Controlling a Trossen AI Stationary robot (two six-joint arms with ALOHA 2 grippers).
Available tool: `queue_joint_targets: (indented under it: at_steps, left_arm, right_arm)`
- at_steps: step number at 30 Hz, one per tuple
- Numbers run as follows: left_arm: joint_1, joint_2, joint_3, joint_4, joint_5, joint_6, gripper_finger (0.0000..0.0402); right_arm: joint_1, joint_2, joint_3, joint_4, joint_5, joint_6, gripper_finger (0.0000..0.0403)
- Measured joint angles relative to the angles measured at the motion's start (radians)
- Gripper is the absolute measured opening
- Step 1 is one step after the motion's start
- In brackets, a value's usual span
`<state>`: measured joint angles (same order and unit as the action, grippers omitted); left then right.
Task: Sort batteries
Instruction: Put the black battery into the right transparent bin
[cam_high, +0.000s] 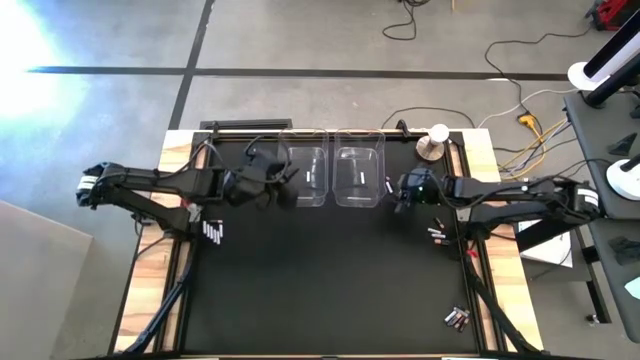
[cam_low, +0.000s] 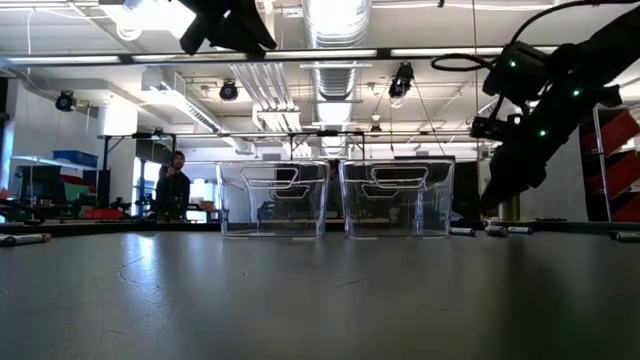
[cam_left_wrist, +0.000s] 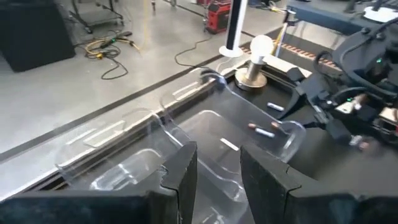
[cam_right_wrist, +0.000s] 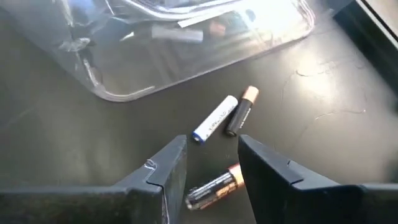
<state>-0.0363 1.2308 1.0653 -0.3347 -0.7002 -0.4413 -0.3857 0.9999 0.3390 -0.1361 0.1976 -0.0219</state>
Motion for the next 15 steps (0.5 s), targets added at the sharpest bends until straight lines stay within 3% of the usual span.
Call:
queue_joint_targets:
  at_steps: [15]
  left_arm:
    - [0.032, 0.005, 0.000, -0.007, 0.000, 0.071, 0.0103]
  right_arm:
    - [-0.176, 0.167, 0.003, 0.178, -0.122, -0.077, 0.0122]
